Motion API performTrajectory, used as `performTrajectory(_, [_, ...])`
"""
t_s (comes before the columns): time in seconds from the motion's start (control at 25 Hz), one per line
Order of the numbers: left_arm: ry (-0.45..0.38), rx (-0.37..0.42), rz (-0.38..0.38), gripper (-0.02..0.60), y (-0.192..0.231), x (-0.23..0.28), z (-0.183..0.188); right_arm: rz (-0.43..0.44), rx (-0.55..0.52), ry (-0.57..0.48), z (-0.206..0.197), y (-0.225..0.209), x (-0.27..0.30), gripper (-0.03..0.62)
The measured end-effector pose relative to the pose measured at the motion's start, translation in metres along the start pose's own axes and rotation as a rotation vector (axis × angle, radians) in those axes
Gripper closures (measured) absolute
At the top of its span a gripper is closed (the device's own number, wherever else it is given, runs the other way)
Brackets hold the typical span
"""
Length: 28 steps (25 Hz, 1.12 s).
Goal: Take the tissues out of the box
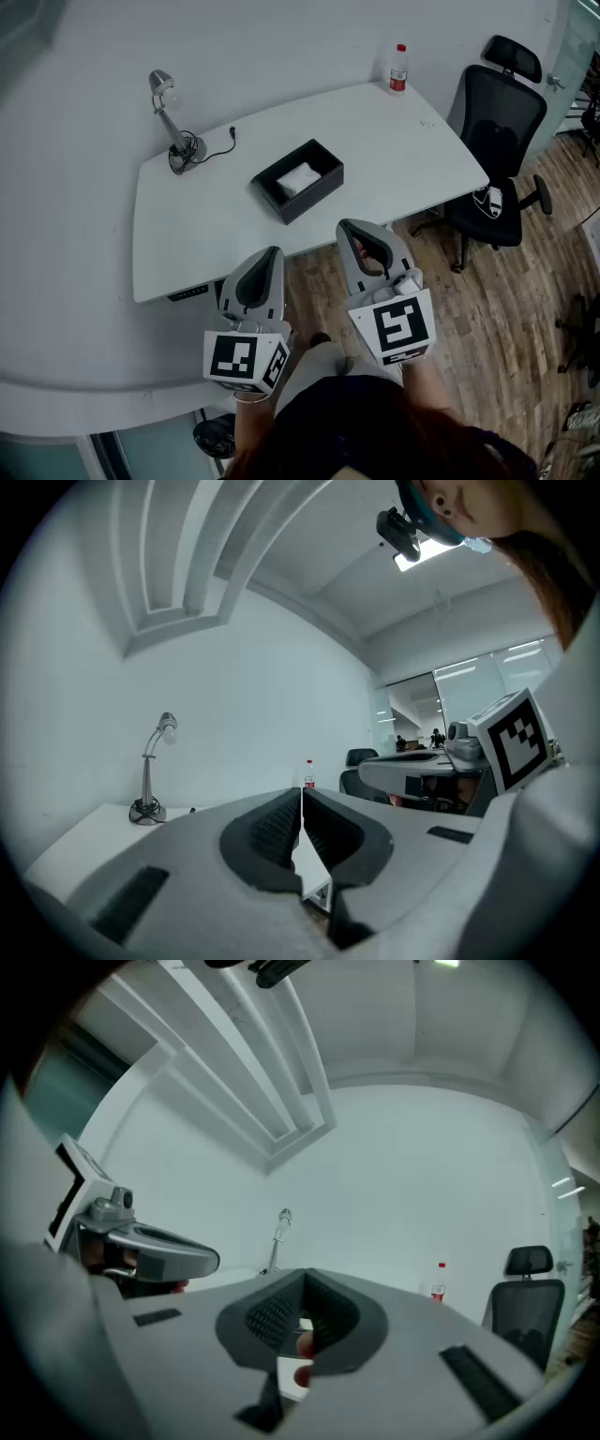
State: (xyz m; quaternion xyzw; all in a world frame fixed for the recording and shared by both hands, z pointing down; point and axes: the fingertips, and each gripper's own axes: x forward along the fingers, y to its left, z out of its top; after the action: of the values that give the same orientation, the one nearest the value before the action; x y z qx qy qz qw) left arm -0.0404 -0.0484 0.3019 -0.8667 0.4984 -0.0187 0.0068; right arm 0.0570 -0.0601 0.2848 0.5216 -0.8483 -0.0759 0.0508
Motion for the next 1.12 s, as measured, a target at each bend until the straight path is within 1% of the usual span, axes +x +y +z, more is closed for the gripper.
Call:
performTrajectory(0.2, [0.000,-0.007,-0.007,0.555,0.014,0.010,0.000,0.001,0.027,0.000,0.002,-0.001,0.014,0.577])
performTrajectory(0.44, [-0.007,-0.019,-0.014,0.555,0.033,0.021,-0.002,0.022,0.021,0.041,-0.005,0.000,0.035,0.577])
performTrajectory(0.56, [-0.013,-0.020,-0.020,0.555,0.045,0.027,-0.002,0.013,-0.004,0.041,-0.004,0.000,0.047,0.576])
performTrajectory(0.64, [-0.013,-0.017,-0.031,0.555,0.052,0.031,-0.003,0.007,-0.006,0.039,-0.003,0.001,0.055,0.577])
performTrajectory(0.8, [-0.020,-0.015,-0.052,0.555,0.067,0.038,-0.002,0.013,0.031,0.043,-0.002,0.004,0.072,0.577])
performTrajectory(1.12, [-0.019,-0.013,-0.116,0.555,0.089,0.050,0.002,-0.018,0.026,0.083,0.001,0.011,0.098,0.574])
